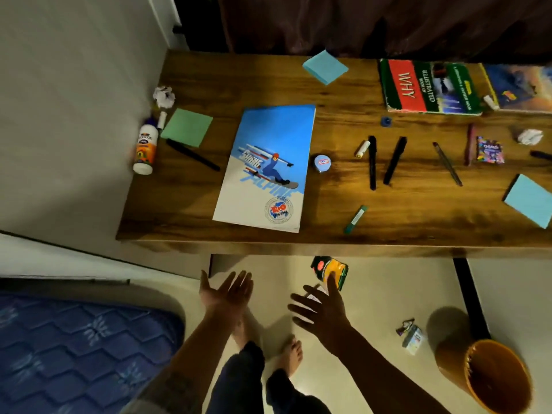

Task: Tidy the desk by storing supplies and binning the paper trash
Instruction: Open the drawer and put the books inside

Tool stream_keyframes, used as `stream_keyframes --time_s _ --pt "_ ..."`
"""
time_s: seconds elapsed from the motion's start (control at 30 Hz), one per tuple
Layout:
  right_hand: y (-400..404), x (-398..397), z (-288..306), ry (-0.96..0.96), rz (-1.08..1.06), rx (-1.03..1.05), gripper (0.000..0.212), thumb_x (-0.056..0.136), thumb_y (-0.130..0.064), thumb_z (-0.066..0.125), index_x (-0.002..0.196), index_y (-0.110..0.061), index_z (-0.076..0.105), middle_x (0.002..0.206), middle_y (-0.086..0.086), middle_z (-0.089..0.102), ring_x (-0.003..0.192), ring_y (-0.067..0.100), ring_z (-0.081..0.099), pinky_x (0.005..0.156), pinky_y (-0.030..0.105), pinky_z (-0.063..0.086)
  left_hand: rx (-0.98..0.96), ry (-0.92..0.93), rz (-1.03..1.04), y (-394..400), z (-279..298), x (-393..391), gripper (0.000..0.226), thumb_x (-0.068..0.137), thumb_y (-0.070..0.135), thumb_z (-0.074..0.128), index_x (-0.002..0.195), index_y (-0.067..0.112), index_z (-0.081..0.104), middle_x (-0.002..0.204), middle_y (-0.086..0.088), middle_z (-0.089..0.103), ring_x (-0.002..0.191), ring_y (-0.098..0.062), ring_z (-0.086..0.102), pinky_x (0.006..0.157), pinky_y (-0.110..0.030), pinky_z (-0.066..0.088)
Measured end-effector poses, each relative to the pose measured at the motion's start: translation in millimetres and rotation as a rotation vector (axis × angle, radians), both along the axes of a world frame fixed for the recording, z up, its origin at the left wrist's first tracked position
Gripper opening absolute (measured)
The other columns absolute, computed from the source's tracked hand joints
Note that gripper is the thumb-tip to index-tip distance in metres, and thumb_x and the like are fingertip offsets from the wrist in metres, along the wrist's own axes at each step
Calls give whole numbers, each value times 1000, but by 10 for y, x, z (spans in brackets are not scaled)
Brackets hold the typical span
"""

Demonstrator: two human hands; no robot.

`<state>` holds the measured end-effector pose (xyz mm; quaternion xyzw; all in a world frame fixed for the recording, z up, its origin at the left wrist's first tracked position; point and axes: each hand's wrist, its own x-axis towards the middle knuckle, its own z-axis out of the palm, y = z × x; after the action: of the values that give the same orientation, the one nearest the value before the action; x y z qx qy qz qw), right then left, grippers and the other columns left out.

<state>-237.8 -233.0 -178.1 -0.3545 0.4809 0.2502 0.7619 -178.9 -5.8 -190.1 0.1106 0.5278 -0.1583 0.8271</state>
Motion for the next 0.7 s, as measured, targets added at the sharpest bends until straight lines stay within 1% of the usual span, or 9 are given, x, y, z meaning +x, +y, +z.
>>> stream_keyframes --time_s 0.03,0.1,0.2,0.27,0.33,0.43,0.53,0.6,0.7 --pt "-6 -32 -54 -2 -73 39 86 85 -82 45 135 -13 56 120 18 72 110 40 70 105 55 47 -9 2 33 -16 -34 -34 93 87 70 57 150 3 44 149 -29 49 140 -44 46 120 -50 35" --pt "22 6 -169 -25 -296 122 91 82 -80 51 138 -9 53 126 25 67 114 43 66 107 55 45 -16 -3 94 -36 -119 -71 93 86 73 58 149 4 47 149 -30 49 139 -44 47 119 -49 36" --pt "96 276 -377 -58 -621 207 101 78 -79 57 148 -8 43 139 30 54 126 47 55 110 59 41 -15 -35 132 -53 -233 -39 95 82 76 59 146 7 50 148 -31 49 138 -46 47 120 -50 35" --pt "170 494 -506 -81 -735 254 102 78 -82 54 150 -10 42 145 28 49 132 48 49 113 60 37 -14 -63 134 -3 -316 61 100 80 80 58 149 8 47 150 -32 46 141 -46 44 122 -51 31" --pt "224 693 -571 -134 -817 284 100 78 -84 52 148 -13 45 144 22 51 133 46 49 114 61 35 3 -109 124 69 -396 215 105 78 83 56 153 10 44 154 -30 43 146 -45 39 124 -53 26" --pt "238 869 -674 -214 -856 307 91 79 -82 53 144 -18 50 134 16 59 120 40 58 109 66 39 32 -206 80 138 -513 418 108 72 88 56 153 17 46 157 -22 43 149 -44 35 125 -57 20" --pt "206 872 -736 -293 -761 294 89 81 -83 48 147 -23 48 140 14 58 116 37 63 106 70 39 9 -335 42 178 -541 536 115 63 91 61 153 21 44 153 -18 51 143 -45 44 120 -66 23" --pt "193 822 -745 -321 -736 295 91 81 -83 49 148 -22 46 142 14 57 117 37 63 105 71 39 -23 -372 29 195 -530 560 125 53 94 67 152 23 42 151 -17 53 138 -48 48 114 -73 25" --pt "230 841 -670 -305 -723 241 99 80 -86 46 152 -18 40 149 14 51 129 38 56 104 72 39 -38 -386 17 184 -534 558 138 41 94 74 155 28 34 154 -15 49 139 -50 46 110 -77 27"
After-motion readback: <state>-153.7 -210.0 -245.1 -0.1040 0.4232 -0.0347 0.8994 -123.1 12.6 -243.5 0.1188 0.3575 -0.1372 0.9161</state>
